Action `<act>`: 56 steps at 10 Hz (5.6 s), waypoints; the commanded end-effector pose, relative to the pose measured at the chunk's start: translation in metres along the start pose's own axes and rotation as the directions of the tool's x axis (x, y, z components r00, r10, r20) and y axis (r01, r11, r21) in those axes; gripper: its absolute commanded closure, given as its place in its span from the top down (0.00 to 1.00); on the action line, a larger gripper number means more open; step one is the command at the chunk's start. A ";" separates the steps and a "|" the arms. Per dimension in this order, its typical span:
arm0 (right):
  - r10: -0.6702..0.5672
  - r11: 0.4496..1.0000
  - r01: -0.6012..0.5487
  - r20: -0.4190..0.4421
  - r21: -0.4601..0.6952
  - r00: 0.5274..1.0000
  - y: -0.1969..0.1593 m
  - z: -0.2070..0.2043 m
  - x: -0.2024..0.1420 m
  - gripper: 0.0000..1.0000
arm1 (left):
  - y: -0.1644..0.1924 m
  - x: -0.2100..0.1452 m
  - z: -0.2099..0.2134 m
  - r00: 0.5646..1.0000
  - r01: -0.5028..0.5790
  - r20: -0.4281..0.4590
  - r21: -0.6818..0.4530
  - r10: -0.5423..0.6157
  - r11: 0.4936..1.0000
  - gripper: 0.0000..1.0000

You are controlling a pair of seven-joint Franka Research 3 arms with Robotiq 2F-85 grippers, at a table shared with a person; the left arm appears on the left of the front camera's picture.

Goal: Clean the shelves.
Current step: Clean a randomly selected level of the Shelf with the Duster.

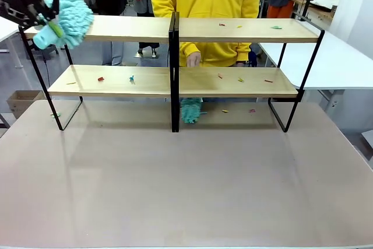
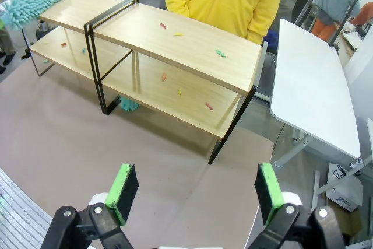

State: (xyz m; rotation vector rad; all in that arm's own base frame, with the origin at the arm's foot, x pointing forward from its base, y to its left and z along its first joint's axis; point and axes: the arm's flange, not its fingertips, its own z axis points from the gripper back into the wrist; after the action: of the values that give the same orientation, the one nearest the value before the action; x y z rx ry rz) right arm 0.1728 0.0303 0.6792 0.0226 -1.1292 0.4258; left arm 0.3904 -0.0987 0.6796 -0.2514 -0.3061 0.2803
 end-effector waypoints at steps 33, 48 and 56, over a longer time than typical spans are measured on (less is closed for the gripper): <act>-0.004 1.000 0.004 0.003 0.007 1.000 -0.001 0.000 0.000 1.00 | 0.069 0.002 0.062 0.922 0.386 0.043 -0.118 -0.384 0.915 0.12; -0.004 1.000 0.004 0.003 0.007 1.000 -0.001 0.000 0.000 1.00 | 0.061 -0.005 0.061 0.941 0.032 0.330 0.144 -0.078 0.989 0.12; -0.004 1.000 0.004 0.003 0.007 1.000 -0.001 0.000 0.000 1.00 | 0.211 -0.068 0.152 0.744 0.614 0.258 -0.629 -0.616 0.478 0.12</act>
State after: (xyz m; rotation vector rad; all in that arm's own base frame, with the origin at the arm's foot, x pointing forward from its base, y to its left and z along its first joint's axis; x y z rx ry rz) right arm 0.1729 0.0301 0.6792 0.0224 -1.1292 0.4249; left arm 0.2252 0.0904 0.7376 -0.7894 -0.4927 -0.5643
